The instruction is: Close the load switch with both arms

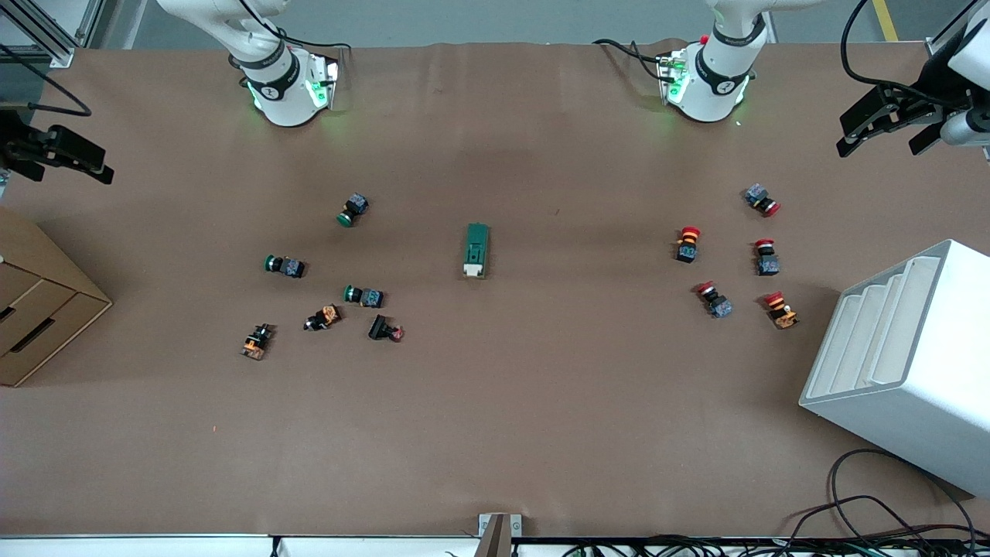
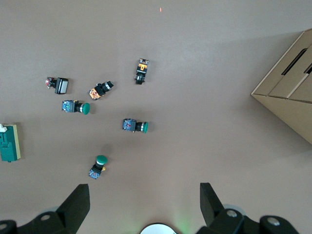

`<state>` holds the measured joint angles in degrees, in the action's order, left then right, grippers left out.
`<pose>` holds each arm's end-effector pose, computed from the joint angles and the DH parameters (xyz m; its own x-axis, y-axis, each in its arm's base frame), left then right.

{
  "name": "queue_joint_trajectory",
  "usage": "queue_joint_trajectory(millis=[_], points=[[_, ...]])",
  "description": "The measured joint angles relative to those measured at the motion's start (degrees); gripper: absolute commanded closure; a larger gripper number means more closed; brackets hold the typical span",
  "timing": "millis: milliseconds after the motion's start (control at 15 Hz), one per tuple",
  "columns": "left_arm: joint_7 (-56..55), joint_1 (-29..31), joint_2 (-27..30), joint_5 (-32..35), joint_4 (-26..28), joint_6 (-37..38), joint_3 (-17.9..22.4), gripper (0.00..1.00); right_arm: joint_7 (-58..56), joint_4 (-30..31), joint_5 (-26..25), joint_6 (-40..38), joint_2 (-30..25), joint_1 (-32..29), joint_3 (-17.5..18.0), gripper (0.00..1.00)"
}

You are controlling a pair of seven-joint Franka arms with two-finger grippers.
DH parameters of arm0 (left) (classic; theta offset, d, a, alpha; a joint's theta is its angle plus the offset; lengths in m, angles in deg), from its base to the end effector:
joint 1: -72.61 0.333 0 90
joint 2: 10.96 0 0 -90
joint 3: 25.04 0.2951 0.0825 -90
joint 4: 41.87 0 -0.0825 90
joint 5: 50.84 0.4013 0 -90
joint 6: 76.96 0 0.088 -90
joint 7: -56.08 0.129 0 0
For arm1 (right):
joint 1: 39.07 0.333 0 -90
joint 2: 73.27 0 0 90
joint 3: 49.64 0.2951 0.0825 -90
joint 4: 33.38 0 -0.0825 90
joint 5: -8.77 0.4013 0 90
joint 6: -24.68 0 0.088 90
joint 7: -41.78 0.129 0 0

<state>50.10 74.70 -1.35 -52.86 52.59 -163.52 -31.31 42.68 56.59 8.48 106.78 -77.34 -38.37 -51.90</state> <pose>0.5144 -0.0470 0.6290 0.9992 0.0303 0.0269 0.0298 -0.9994 0.0198 0.5348 -0.0160 0.6096 0.9969 -0.0433 -0.0663 -0.0431 -0.9991 0.0033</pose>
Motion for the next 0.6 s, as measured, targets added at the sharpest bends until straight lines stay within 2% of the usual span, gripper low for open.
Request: queue_joint_trajectory(millis=[600], points=[[0.00, -0.33, -5.39, 0.00, -4.70, -0.63, 0.00, 0.00, 0.00, 1.51, 0.08, 0.35, -1.73, -0.89, 0.16, 0.00]])
